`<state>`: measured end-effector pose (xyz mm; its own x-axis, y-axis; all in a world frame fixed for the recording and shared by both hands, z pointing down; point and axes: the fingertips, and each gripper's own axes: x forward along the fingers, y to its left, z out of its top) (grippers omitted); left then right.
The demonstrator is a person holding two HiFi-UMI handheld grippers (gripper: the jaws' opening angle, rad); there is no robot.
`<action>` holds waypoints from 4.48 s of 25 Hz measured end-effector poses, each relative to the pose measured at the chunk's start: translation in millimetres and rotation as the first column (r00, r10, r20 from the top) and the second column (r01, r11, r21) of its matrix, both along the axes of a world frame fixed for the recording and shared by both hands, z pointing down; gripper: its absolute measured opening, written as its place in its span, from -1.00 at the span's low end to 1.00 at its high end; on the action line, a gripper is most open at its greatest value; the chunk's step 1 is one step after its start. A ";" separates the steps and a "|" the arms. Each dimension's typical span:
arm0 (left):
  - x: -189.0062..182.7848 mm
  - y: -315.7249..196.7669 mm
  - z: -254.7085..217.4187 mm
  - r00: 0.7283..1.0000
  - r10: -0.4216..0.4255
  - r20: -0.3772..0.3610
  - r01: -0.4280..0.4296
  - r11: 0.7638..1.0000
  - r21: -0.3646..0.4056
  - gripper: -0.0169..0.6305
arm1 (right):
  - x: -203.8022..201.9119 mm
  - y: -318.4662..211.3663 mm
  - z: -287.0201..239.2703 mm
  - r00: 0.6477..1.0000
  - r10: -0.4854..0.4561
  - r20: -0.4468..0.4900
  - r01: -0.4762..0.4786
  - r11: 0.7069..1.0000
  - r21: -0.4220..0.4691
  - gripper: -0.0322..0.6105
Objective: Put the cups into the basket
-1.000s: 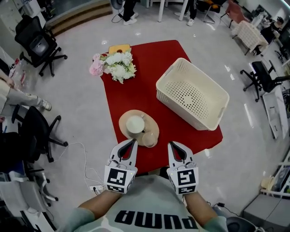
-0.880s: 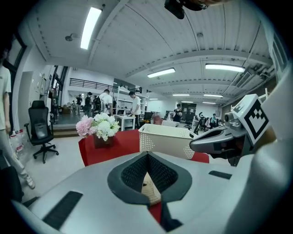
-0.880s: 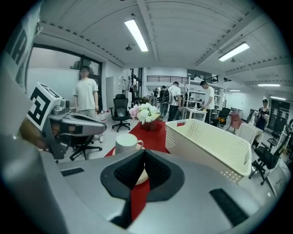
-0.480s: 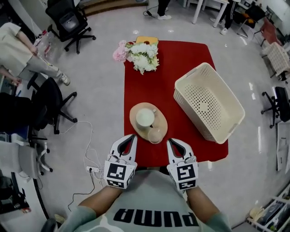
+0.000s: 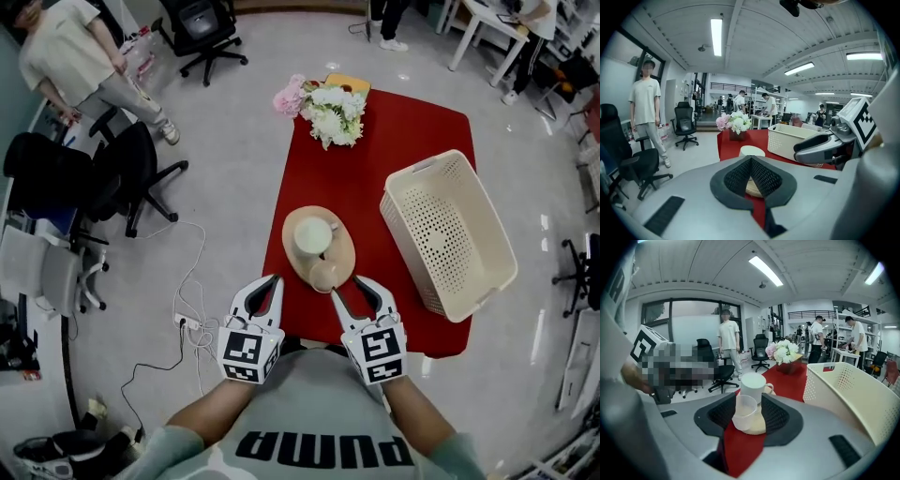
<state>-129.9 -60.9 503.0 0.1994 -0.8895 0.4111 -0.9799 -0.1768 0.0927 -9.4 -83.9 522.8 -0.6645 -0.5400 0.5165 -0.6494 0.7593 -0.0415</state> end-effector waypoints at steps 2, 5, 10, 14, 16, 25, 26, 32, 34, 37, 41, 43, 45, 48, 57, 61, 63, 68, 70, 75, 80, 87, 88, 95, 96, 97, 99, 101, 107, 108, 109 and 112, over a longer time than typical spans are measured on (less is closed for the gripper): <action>-0.7 2.1 0.9 0.999 -0.035 0.001 0.035 0.999 0.000 -0.94 | -3.3 0.4 3.2 0.999 -0.037 -0.003 0.037 0.999 -0.012 -0.28; 0.0 5.5 5.4 0.997 -0.081 -0.006 0.081 0.997 -0.009 -0.94 | -8.3 -0.5 8.7 0.997 -0.083 -0.007 0.083 0.996 -0.034 -0.11; 0.2 11.9 16.0 0.994 -0.110 -0.011 0.110 0.993 -0.036 -0.94 | -15.6 2.1 22.5 0.988 -0.150 -0.020 0.148 0.986 -0.071 0.04; -1.6 11.0 25.7 0.995 -0.103 -0.010 0.103 0.993 -0.051 -0.94 | -25.4 3.7 34.2 0.983 -0.181 -0.041 0.177 0.980 -0.088 0.12; -2.5 10.3 27.8 0.996 -0.092 -0.004 0.092 0.994 -0.052 -0.94 | -30.3 4.7 40.7 0.980 -0.193 -0.053 0.188 0.977 -0.100 0.15; -14.2 0.2 35.2 0.998 -0.063 0.015 0.064 0.996 -0.060 -0.94 | -42.5 1.7 62.0 0.976 -0.187 -0.110 0.174 0.978 -0.117 0.17; -15.7 -0.7 36.1 0.998 -0.061 0.017 0.062 0.996 -0.062 -0.94 | -43.5 1.4 64.4 0.976 -0.186 -0.116 0.172 0.978 -0.119 0.17; -19.4 -2.8 43.6 0.999 -0.050 0.021 0.051 0.996 -0.077 -0.94 | -45.3 -0.9 75.7 0.974 -0.177 -0.143 0.160 0.979 -0.124 0.17; -18.8 -3.4 46.3 0.999 -0.044 0.022 0.045 0.996 -0.081 -0.94 | -43.9 -1.5 80.3 0.973 -0.173 -0.155 0.155 0.980 -0.126 0.16; -19.0 -5.1 48.6 0.999 -0.038 0.024 0.040 0.995 -0.087 -0.94 | -42.4 -3.1 85.6 0.971 -0.170 -0.169 0.151 0.981 -0.120 0.16; -17.9 -5.6 49.7 0.999 -0.033 0.027 0.035 0.995 -0.092 -0.94 | -42.2 -2.0 87.8 0.970 -0.179 -0.164 0.159 0.979 -0.126 0.15; -16.3 -5.1 49.8 0.999 -0.032 0.026 0.034 0.995 -0.093 -0.94 | -40.8 -1.4 87.9 0.969 -0.182 -0.166 0.163 0.979 -0.120 0.08; -15.1 -5.0 49.5 0.999 -0.031 0.025 0.034 0.995 -0.093 -0.94 | -39.5 -0.5 88.2 0.969 -0.186 -0.165 0.167 0.978 -0.122 0.07; -13.1 -4.2 47.7 0.999 -0.029 0.028 0.032 0.995 -0.093 -0.94 | -38.5 -1.4 83.0 0.971 -0.183 -0.151 0.168 0.980 -0.106 0.05; -0.2 -6.4 31.9 1.000 -0.010 0.015 0.011 0.997 -0.073 -0.94 | -28.0 -11.0 45.5 0.991 -0.111 -0.074 0.106 0.992 -0.071 0.04; 11.9 -12.5 19.1 1.000 0.015 0.007 -0.014 0.998 -0.054 -0.94 | -16.7 -16.9 26.5 0.996 -0.075 -0.056 0.072 0.996 -0.047 0.04; 17.8 -14.9 11.9 1.000 0.029 0.007 -0.029 0.999 -0.045 -0.94 | -12.3 -18.0 16.1 0.997 -0.061 -0.044 0.060 0.998 -0.035 0.04; 36.3 -21.0 -7.3 0.998 0.066 -0.009 -0.066 0.998 -0.017 -0.94 | 2.6 -19.4 -12.2 1.000 -0.028 -0.014 0.027 1.000 -0.016 0.04; 44.3 -24.2 -9.5 0.996 0.085 -0.014 -0.085 0.996 -0.013 -0.94 | 11.5 -22.5 -21.1 1.000 -0.008 -0.006 0.008 1.000 0.001 0.03; 67.0 -31.7 -14.4 0.991 0.130 -0.024 -0.130 0.992 -0.005 -0.94 | 35.3 -31.2 -40.3 0.999 0.033 0.000 -0.033 0.999 0.039 0.03; 93.5 -44.1 -27.4 0.985 0.170 -0.032 -0.169 0.985 0.028 -0.94 | 57.0 -41.4 -57.6 0.997 0.071 0.014 -0.072 0.996 0.061 0.03; 127.0 -71.6 -48.9 0.978 0.208 -0.032 -0.205 0.975 0.080 -0.94 | 96.1 -61.5 -66.9 0.991 0.132 0.011 -0.132 0.987 0.095 0.03; 131.9 -75.8 -50.9 0.976 0.215 -0.031 -0.212 0.974 0.085 -0.94 | 101.1 -64.9 -68.3 0.990 0.139 0.010 -0.139 0.985 0.099 0.03; 163.3 -104.4 -56.3 0.967 0.253 -0.025 -0.250 0.963 0.097 -0.94 | 133.5 -93.0 -67.2 0.981 0.194 0.010 -0.194 0.976 0.096 0.03; 167.1 -108.2 -56.1 0.966 0.257 -0.024 -0.253 0.963 0.097 -0.94 | 137.8 -97.5 -66.2 0.979 0.202 0.010 -0.202 0.975 0.094 0.03; 170.2 -112.0 -55.9 0.966 0.259 -0.023 -0.256 0.962 0.096 -0.94 | 141.6 -102.0 -65.4 0.978 0.208 0.009 -0.208 0.974 0.094 0.03; 174.4 -119.9 -55.6 0.966 0.259 -0.022 -0.256 0.962 0.094 -0.94 | 147.5 -111.5 -64.5 0.976 0.219 0.007 -0.219 0.971 0.096 0.03; 177.4 -127.6 -55.0 0.966 0.258 -0.022 -0.255 0.963 0.092 -0.94 | 152.3 -121.2 -63.7 0.974 0.227 0.001 -0.226 0.969 0.102 0.03; 183.6 -148.5 -46.3 0.968 0.250 -0.021 -0.248 0.966 0.075 -0.94 | 168.5 -149.6 -48.7 0.967 0.254 -0.029 -0.251 0.963 0.097 0.03; 183.0 -151.8 -44.5 0.969 0.245 -0.020 -0.243 0.967 0.073 -0.94 | 170.8 -154.2 -44.4 0.966 0.258 -0.033 -0.254 0.963 0.090 0.03; 182.1 -154.9 -42.8 0.971 0.240 -0.020 -0.238 0.969 0.070 -0.94 | 172.9 -158.5 -40.3 0.965 0.262 -0.036 -0.258 0.963 0.081 0.03; 178.4 -162.6 -38.7 0.975 0.222 -0.018 -0.221 0.973 0.063 -0.94 | 176.9 -169.4 -31.1 0.962 0.270 -0.042 -0.267 0.961 0.067 0.03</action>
